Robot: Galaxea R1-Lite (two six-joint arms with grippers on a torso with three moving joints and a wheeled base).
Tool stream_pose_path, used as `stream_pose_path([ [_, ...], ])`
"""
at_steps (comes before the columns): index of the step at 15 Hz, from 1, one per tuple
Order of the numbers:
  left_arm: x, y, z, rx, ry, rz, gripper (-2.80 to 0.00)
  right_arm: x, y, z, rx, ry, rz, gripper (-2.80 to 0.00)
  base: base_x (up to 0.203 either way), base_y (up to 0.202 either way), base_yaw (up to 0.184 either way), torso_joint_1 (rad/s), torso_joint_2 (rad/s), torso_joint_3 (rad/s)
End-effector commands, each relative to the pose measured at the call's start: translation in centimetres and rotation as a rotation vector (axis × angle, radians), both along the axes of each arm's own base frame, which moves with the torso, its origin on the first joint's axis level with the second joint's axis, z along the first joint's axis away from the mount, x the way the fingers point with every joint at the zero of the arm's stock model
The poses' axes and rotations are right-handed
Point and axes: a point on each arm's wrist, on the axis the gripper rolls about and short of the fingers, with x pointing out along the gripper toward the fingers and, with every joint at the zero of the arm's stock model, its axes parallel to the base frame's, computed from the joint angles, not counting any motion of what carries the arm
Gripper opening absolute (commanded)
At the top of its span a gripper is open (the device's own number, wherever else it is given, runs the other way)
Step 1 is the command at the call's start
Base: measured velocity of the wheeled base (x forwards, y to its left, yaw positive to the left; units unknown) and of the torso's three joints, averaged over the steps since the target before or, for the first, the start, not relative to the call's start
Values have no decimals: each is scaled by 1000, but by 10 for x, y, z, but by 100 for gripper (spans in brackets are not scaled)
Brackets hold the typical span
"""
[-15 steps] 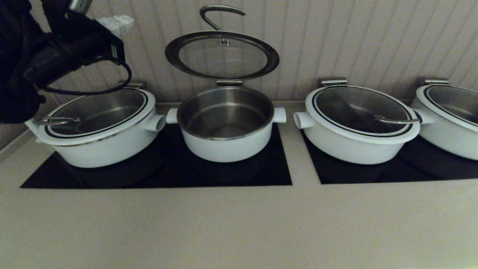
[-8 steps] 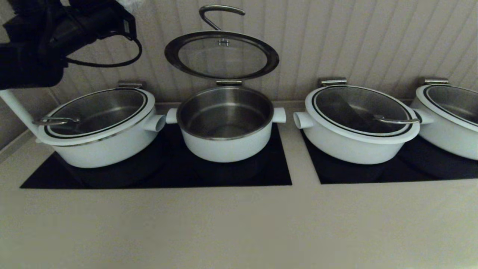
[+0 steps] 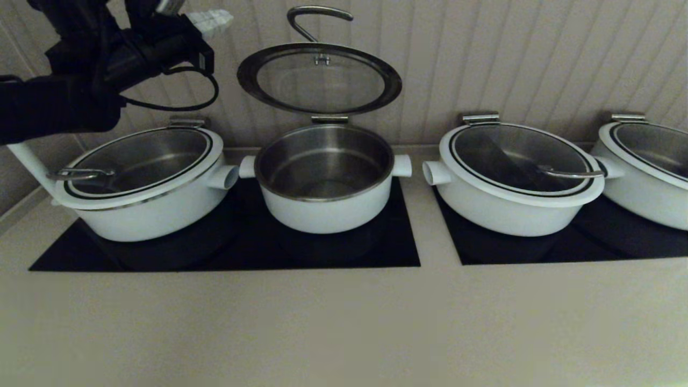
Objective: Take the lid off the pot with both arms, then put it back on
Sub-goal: Close the pot lid
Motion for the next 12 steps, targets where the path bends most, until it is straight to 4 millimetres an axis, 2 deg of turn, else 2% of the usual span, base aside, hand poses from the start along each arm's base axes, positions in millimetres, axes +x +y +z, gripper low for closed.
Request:
stream_pose_path([
  [1,5,-6,-7,29,-7,-5,-280,0,0,0,-1,1,0,-280,0,0,0,0,0,0],
  [6,7,-27,-12,49,-12,-43,-280,0,0,0,-1,1,0,-280,0,0,0,0,0,0],
  [12,-2,-33,-31,56,35,-57,-280,0,0,0,-1,1,1,-280,0,0,0,0,0,0],
])
